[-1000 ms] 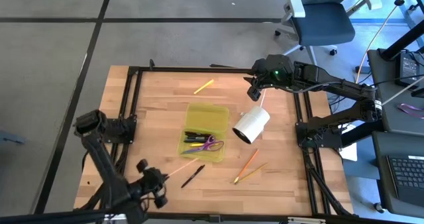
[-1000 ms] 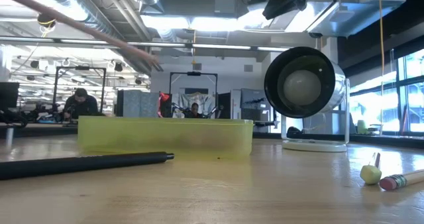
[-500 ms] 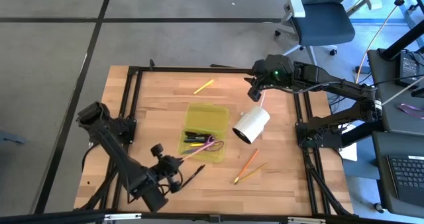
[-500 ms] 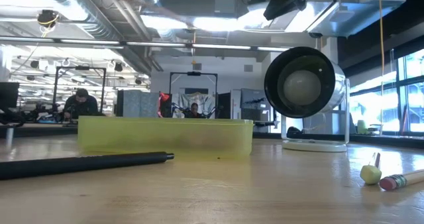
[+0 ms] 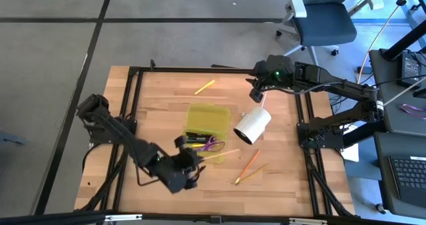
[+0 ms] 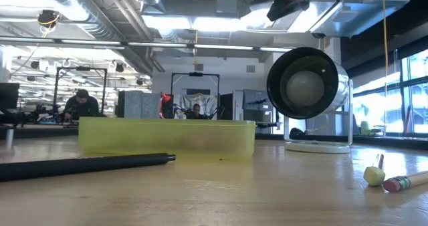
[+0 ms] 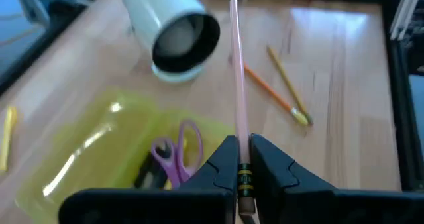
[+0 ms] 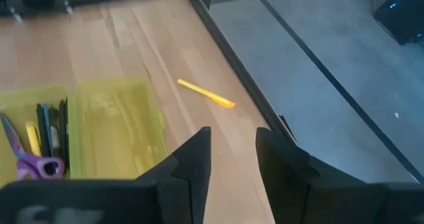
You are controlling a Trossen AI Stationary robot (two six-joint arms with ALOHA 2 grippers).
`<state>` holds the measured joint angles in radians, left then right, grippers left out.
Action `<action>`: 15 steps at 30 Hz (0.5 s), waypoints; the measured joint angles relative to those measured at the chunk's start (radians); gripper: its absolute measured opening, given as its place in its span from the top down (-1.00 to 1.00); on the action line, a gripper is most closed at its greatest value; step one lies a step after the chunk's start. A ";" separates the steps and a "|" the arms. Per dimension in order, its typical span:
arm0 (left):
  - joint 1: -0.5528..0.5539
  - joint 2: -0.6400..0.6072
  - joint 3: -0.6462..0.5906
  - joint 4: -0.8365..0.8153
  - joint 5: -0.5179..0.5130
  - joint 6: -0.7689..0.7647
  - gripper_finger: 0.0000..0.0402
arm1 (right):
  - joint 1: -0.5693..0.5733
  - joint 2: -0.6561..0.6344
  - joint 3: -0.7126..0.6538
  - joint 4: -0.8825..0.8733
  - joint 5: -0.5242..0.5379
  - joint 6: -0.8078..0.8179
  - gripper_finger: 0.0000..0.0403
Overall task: Pick & place school supplies into a supply box
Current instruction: Put the pink pencil into the yellow supply box
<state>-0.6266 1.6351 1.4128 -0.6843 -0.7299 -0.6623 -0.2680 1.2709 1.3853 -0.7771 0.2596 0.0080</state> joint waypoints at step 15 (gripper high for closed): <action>0.233 -0.255 -0.001 0.059 0.099 0.355 0.94 | 0.000 0.000 0.000 -0.060 0.001 -0.025 0.38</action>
<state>-0.3933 1.3800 1.4120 -0.6258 -0.6308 -0.3074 -0.2682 1.2709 1.3853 -0.8368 0.2604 -0.0174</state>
